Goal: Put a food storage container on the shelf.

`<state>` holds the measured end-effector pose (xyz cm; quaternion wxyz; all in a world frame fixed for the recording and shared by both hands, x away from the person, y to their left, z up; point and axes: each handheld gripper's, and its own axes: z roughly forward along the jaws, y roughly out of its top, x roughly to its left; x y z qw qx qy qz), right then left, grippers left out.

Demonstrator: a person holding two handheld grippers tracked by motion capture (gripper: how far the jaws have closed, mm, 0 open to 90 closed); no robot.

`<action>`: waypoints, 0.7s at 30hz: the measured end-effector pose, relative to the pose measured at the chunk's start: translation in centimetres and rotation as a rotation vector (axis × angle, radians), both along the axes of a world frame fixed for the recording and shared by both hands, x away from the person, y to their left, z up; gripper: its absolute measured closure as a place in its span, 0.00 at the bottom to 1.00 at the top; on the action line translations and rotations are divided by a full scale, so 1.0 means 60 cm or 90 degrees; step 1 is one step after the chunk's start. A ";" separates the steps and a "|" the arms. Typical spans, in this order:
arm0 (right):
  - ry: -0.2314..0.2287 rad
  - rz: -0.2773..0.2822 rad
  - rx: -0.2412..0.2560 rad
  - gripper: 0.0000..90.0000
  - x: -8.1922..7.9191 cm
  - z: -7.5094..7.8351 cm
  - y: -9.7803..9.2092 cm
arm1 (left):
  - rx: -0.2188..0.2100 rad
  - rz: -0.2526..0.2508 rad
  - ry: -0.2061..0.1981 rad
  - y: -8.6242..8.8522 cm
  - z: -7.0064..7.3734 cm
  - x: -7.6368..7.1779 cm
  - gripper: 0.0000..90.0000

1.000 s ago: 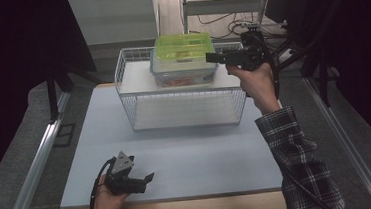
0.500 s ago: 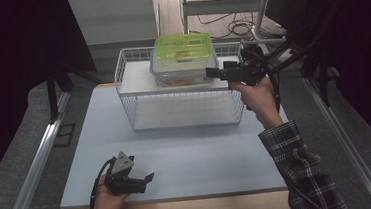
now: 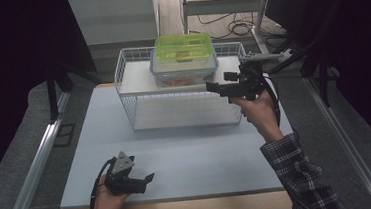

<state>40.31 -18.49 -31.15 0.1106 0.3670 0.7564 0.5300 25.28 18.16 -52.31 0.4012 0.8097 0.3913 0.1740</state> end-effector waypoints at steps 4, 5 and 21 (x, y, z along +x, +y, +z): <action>-0.003 0.002 -0.010 0.13 -0.011 -0.015 -0.001 | 0.001 0.000 -0.001 0.000 0.000 0.000 0.08; -0.004 0.001 -0.016 0.12 -0.016 -0.023 -0.001 | 0.001 0.000 -0.001 0.000 0.000 0.000 0.08; -0.035 0.008 -0.056 0.07 -0.056 -0.091 -0.008 | 0.002 0.000 -0.001 0.000 0.000 0.000 0.08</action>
